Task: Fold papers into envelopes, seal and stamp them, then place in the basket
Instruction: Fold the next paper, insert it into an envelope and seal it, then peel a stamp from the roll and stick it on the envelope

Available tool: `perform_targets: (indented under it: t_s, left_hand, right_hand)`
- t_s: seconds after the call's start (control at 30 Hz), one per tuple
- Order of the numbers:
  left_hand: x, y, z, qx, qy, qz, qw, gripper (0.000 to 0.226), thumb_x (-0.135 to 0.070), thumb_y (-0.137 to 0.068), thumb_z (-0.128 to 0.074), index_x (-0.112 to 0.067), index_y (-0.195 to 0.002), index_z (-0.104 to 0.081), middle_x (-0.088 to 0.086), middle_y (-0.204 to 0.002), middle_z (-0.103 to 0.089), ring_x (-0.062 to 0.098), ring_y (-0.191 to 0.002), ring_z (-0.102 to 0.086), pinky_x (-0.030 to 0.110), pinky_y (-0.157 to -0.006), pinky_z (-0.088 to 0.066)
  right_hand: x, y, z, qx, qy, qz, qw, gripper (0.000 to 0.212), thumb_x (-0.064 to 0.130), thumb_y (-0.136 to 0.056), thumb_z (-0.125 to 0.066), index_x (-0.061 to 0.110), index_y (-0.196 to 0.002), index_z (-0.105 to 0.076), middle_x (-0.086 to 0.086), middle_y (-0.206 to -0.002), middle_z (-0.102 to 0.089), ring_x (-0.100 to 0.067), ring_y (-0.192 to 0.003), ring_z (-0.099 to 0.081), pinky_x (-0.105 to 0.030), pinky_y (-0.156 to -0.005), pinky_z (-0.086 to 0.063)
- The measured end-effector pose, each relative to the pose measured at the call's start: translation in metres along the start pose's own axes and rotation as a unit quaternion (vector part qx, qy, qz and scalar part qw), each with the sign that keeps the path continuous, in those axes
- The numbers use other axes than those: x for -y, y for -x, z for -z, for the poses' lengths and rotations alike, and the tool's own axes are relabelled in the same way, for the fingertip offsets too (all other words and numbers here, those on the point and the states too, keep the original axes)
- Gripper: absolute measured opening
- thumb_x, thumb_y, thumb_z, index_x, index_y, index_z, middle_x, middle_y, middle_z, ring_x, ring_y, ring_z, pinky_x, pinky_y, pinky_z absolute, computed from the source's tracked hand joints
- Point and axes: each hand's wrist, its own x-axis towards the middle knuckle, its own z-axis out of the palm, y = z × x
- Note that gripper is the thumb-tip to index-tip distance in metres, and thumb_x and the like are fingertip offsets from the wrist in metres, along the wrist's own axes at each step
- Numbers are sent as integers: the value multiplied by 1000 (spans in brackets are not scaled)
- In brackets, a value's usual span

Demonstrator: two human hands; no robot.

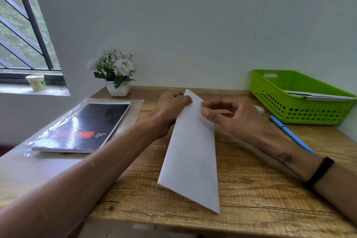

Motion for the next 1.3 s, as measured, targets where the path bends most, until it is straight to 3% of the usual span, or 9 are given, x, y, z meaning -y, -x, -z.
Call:
perform_targets:
  t_s: [0.1, 0.23, 0.43, 0.7, 0.83, 0.93, 1.03, 1.13, 1.3]
  left_hand:
    - [0, -5, 4, -49, 52, -28, 997, 20, -1, -95, -59, -8, -108, -73, 13, -95, -77, 21, -73, -74, 34, -64, -64]
    - [-3, -7, 10, -110, 105, -48, 987, 26, 3, -94, -57, -9, -116, -66, 7, -90, -72, 14, -65, -69, 25, -52, -58]
    - [-5, -7, 19, -132, 93, -33, 986, 16, -5, -95, -62, -10, -109, -68, 6, -92, -67, 16, -73, -64, 23, -49, -56]
    - [-7, -10, 19, -154, 128, -44, 979, 16, -7, -94, -67, -10, -110, -65, 3, -84, -67, 10, -57, -65, 21, -46, -53]
    - [-7, -18, 30, -162, 14, -55, 985, 26, -29, -95, -71, -12, -114, -67, 2, -102, -69, 17, -88, -67, 25, -61, -56]
    - [-7, -22, 45, -128, -146, -55, 980, 47, -61, -93, -65, -16, -108, -71, 4, -101, -72, 18, -90, -69, 31, -69, -56]
    - [-2, -23, 51, -106, -324, -51, 939, 67, -79, -93, -45, -19, -97, -74, 0, -90, -73, 19, -83, -70, 40, -83, -60]
    - [3, -22, 48, -130, -452, -54, 881, 72, -79, -95, -40, -15, -89, -73, 3, -79, -74, 23, -72, -72, 39, -76, -61]
    - [14, -19, 40, -157, -546, -130, 813, 64, -79, -94, -39, -23, -87, -70, 0, -81, -72, 27, -77, -69, 42, -76, -59]
  right_hand:
    - [-11, -8, 4, -69, -5, -35, 997, 47, 47, -77, -87, 32, -119, -73, 13, -117, -75, -3, -107, -71, -38, -92, -61]
    - [-13, -8, 12, 49, -251, -157, 954, 78, 22, -66, -96, 21, -135, -59, -16, -118, -75, -30, -101, -77, -42, -85, -63]
    - [-2, -5, 13, 95, -296, -166, 936, 54, 6, -75, -80, -2, -126, -62, -26, -103, -76, -30, -85, -77, -38, -77, -65]
    - [6, 1, 5, 119, -262, -186, 939, 54, 1, -70, -85, 7, -121, -65, -23, -103, -78, -29, -89, -78, -36, -73, -64]
    - [4, -5, 11, 103, -216, -191, 952, 40, -5, -82, -79, 9, -119, -70, -13, -98, -80, -19, -86, -77, -30, -72, -61]
    - [1, -10, 18, 137, -113, -186, 966, 35, -5, -91, -70, 16, -117, -75, -8, -90, -79, -11, -78, -73, -24, -67, -56]
    - [3, -18, 19, 165, 44, -136, 976, 38, -3, -94, -63, 27, -113, -79, -4, -89, -77, -7, -75, -68, -24, -66, -52]
    - [11, -27, 9, 184, 213, -62, 958, 43, 4, -96, -57, 38, -115, -76, 14, -91, -71, -1, -82, -65, -19, -71, -48]
    - [14, -29, -28, 180, 291, 26, 939, 47, 2, -95, -49, 31, -124, -73, 9, -113, -70, -1, -92, -59, -22, -82, -42]
